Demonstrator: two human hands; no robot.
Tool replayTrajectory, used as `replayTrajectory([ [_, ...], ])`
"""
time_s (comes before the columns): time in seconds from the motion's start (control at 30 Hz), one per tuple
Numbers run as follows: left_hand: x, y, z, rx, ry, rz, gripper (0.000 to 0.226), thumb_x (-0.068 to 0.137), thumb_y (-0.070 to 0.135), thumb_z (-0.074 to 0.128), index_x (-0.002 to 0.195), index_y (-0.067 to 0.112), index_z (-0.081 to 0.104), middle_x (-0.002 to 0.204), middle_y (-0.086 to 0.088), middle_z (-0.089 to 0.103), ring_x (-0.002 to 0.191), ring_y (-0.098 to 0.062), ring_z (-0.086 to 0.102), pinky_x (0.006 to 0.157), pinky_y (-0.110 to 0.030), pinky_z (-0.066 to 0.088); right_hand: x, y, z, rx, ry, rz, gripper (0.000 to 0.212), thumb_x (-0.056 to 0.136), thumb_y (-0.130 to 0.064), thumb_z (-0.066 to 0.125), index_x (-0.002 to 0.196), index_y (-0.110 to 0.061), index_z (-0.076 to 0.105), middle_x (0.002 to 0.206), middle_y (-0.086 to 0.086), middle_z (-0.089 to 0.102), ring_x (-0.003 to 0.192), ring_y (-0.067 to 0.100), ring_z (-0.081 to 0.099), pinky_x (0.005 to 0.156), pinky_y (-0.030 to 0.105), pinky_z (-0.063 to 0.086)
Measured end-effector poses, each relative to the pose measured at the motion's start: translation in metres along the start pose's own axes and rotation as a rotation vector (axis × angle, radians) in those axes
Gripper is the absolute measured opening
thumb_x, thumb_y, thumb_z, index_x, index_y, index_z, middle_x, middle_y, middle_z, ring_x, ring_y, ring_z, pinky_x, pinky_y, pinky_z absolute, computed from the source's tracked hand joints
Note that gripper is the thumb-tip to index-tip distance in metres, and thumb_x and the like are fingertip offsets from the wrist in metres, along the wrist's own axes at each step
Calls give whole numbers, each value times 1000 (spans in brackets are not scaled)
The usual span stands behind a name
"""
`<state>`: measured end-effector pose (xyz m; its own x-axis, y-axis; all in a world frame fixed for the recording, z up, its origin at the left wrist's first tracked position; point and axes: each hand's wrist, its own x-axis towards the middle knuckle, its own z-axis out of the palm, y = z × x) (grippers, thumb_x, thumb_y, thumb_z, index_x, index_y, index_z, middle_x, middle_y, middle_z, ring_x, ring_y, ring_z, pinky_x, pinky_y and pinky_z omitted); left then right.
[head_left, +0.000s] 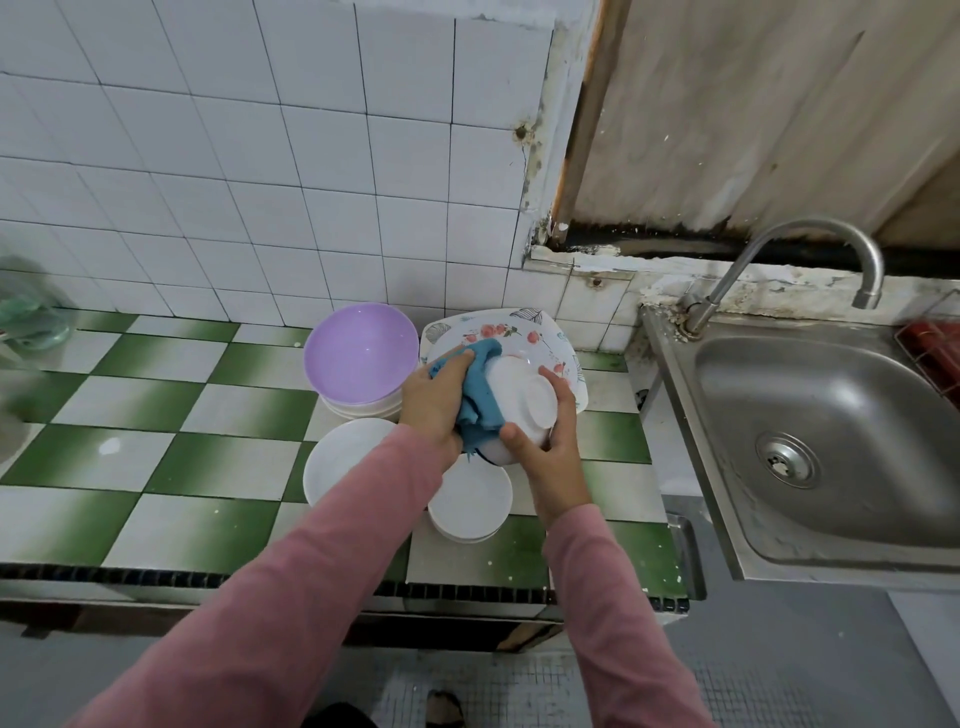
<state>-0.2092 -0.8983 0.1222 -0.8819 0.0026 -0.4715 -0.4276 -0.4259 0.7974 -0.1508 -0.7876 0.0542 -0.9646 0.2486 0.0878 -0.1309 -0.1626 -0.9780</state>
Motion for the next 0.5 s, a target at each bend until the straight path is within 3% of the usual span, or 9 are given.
replayTrajectory([
  [0.07,-2,4,0,42,-37,-60,16,91,25,66,102,13,67,85,-6,69,74,-21,65,52,-27,54,0,-1,0,48,-13,55,84,58,-49,88,130,-48,44,146,0,45,136,26,46,106,51,47],
  [0.13,-3,7,0,81,-120,-121,22,90,32,66,102,15,71,89,-6,72,80,-22,67,62,-31,56,-1,-1,3,200,4,179,91,48,-55,94,126,-49,46,142,4,49,131,32,51,98,55,52],
  [0.2,-6,8,-1,93,-209,-165,31,90,36,62,111,15,71,95,-5,72,84,-21,67,72,-35,56,0,-3,6,421,0,295,99,48,-56,94,133,-39,46,141,8,53,126,33,56,87,53,57],
  [0.27,-10,9,-1,60,-217,-142,28,93,35,59,111,16,70,90,-3,71,76,-18,67,73,-35,54,0,-10,6,630,-11,373,99,60,-60,87,142,-22,45,134,14,60,118,34,61,86,49,58],
  [0.33,-10,6,-3,14,-157,-7,24,96,30,57,113,16,67,89,-2,72,74,-16,69,69,-33,56,0,-13,3,816,23,508,85,74,-65,71,137,-12,52,124,18,66,111,36,64,94,53,54],
  [0.37,-8,3,-5,33,-114,113,25,97,28,57,118,16,65,97,-2,72,82,-17,70,71,-34,58,0,-12,1,891,37,571,82,79,-68,63,137,-11,54,126,20,65,116,40,62,99,58,49],
  [0.43,-6,-2,-7,201,-65,387,29,98,30,58,126,23,60,118,1,67,104,-18,66,87,-35,57,1,-8,-2,963,29,641,85,80,-73,55,139,-12,53,136,25,58,126,47,53,106,66,39],
  [0.5,-9,-9,-8,436,-87,630,32,98,33,57,131,30,56,128,7,62,114,-14,61,96,-30,53,1,-8,2,989,10,646,89,76,-77,56,139,-15,54,137,25,57,126,46,53,104,65,41],
])
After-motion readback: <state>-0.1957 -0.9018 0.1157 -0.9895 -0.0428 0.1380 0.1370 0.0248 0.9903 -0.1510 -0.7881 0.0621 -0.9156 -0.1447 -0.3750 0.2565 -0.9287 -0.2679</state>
